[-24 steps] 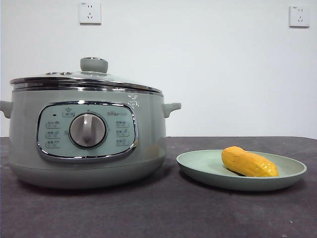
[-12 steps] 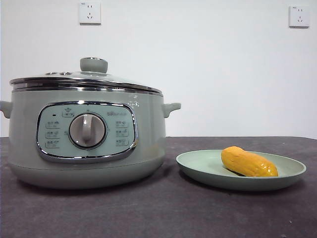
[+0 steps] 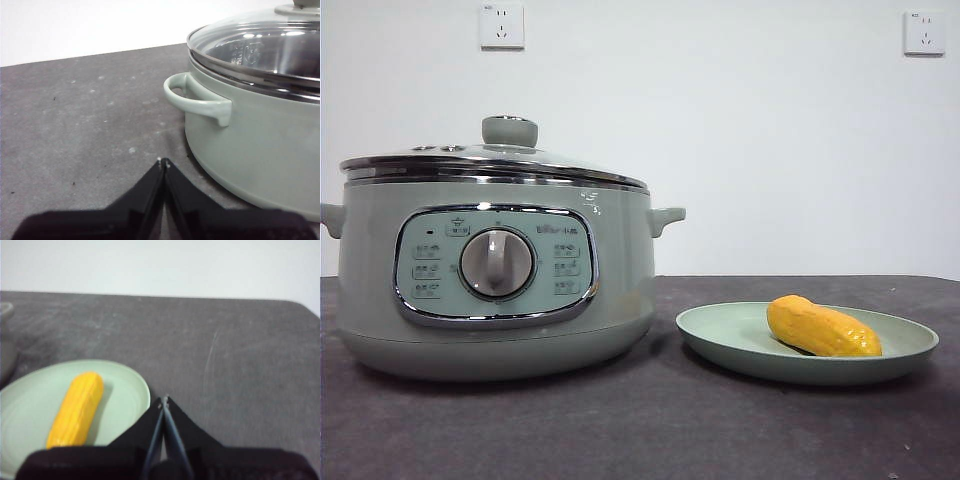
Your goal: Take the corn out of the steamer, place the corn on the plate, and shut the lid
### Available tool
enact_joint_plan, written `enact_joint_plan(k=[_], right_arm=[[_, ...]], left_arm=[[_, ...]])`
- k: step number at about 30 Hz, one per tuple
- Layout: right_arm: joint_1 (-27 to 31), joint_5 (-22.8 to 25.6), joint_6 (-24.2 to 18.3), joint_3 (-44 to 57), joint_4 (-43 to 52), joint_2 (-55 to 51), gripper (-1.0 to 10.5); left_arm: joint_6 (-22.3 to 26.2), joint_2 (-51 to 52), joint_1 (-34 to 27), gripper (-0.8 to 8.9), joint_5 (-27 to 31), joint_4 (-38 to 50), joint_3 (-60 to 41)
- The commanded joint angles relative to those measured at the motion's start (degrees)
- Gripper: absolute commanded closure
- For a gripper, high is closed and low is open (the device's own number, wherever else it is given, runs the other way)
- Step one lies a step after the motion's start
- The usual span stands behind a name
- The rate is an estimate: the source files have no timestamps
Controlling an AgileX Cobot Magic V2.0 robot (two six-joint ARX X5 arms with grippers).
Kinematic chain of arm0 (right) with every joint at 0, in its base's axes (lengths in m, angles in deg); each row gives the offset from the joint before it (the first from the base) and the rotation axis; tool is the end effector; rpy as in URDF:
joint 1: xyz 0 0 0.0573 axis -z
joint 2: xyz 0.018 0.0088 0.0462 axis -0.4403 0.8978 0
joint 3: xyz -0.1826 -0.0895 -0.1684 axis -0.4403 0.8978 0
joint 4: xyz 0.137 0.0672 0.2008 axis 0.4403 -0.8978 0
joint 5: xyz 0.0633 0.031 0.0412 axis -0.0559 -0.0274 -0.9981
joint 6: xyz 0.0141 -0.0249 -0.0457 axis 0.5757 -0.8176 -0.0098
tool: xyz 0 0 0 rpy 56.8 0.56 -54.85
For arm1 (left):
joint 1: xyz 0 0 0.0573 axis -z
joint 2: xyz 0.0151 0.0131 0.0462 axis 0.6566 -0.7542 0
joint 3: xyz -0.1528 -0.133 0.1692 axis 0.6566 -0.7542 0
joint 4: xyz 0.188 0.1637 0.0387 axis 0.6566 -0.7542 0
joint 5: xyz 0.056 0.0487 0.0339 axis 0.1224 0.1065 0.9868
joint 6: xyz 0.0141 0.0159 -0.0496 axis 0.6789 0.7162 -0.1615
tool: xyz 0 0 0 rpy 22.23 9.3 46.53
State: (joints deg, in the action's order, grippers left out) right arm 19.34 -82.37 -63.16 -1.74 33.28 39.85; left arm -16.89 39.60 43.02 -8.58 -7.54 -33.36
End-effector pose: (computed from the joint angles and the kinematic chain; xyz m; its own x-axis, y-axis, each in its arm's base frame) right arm 0.0949 0.0120 0.1542 0.9791 0.1413 -0.1460 -0.1493 0.9877 -0.0453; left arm 0.0945 -0.0049 0.1524 0.9788 -0.0891 -0.1844 0.1028 0.9925 0.0661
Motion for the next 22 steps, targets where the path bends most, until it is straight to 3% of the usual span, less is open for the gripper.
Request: enact_joint_plan(k=[1, 6, 22], right_arm=[[0.04, 0.22, 0.55, 0.79, -1.09, -0.17, 9.4], [-0.04, -0.15, 3.43, 0.76, -1.05, 0.17, 9.4], [-0.02, 0.24, 3.37, 0.74, -1.03, 0.42, 9.4]], left_arm=[[-0.35, 0.17, -0.17, 8.16, 0.11, -0.48, -0.59], [-0.33, 0.17, -0.17, 8.16, 0.11, -0.48, -0.59], [-0.35, 0.17, -0.17, 8.16, 0.11, -0.48, -0.59]])
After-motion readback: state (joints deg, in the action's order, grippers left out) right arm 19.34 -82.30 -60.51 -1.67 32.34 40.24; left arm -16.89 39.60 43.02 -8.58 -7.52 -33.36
